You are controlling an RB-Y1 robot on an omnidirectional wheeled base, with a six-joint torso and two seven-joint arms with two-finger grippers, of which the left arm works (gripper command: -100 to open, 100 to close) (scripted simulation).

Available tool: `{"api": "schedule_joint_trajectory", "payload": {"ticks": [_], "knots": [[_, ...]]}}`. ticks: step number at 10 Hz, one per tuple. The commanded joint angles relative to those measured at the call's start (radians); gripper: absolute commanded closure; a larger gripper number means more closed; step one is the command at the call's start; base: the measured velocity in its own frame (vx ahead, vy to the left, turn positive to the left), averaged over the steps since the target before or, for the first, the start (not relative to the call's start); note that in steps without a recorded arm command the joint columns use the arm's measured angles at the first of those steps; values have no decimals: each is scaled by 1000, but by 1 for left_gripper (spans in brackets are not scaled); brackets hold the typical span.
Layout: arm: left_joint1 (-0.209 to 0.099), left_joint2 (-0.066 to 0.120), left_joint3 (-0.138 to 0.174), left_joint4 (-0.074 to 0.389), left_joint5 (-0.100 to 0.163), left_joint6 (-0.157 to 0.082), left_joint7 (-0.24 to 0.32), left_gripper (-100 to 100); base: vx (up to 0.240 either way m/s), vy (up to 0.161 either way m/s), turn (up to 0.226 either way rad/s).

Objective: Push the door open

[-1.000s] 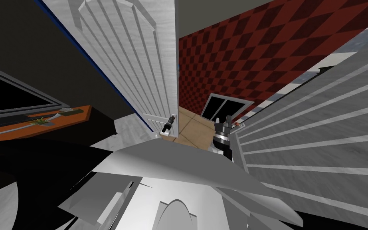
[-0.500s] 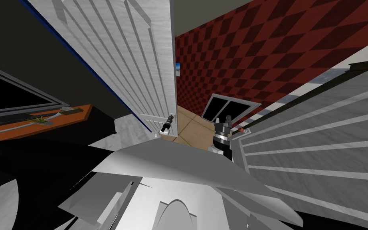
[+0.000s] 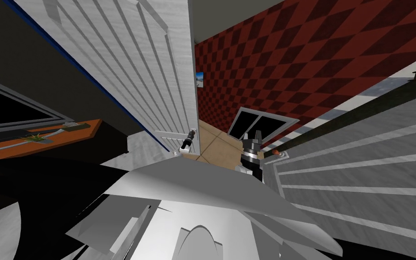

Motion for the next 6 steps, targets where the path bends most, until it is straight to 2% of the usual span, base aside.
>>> {"api": "schedule_joint_trajectory", "payload": {"ticks": [1, 6], "knots": [[-3, 10, 23, -9, 3, -1, -4, 100, 185, -48, 29], [-6, 19, 80, -3, 12, -1, -14, 100, 193, -74, 68]]}}
